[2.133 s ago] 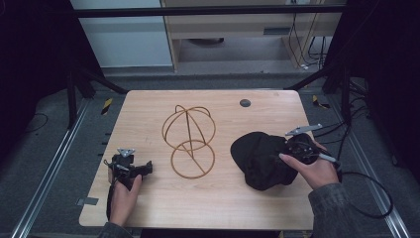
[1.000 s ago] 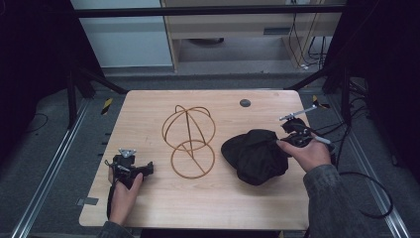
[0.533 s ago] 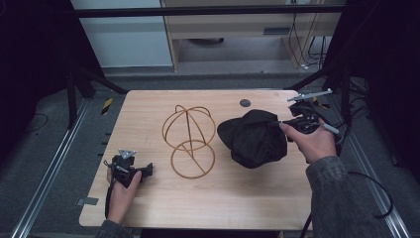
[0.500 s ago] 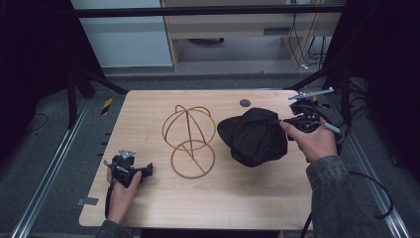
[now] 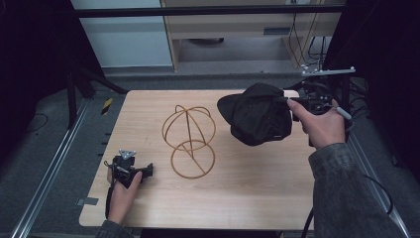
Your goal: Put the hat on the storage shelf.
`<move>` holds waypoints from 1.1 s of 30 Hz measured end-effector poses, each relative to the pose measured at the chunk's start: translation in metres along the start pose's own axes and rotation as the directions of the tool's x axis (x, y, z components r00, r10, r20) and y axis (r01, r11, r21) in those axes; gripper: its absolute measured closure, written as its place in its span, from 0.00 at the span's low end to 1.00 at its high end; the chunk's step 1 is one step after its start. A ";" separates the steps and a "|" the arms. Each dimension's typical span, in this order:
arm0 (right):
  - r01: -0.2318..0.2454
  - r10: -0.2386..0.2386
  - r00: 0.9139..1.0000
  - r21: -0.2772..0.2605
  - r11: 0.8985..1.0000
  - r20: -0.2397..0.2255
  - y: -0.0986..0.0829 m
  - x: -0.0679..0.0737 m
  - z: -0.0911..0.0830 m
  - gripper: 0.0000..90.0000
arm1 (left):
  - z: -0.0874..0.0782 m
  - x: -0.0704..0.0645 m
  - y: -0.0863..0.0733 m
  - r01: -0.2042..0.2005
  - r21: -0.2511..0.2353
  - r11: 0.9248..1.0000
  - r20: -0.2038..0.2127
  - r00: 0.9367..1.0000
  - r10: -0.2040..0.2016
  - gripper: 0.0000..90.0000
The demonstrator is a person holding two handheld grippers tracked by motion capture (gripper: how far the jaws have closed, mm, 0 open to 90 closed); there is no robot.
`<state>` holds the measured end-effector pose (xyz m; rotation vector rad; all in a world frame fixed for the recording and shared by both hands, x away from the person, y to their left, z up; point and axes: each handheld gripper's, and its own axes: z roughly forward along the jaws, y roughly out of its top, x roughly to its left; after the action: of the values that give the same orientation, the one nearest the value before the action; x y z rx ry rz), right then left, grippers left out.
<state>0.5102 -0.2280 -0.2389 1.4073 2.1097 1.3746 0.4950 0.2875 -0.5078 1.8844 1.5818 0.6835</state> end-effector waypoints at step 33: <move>0.039 -0.048 0.993 -0.084 0.996 -0.110 0.048 0.059 0.009 0.97 | 0.000 -0.001 0.000 0.006 0.001 1.000 -0.004 1.000 -0.006 0.00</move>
<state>0.5144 -0.1703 -0.1887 1.2734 2.1121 1.5376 0.4951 0.2866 -0.5078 1.8793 1.5897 0.6845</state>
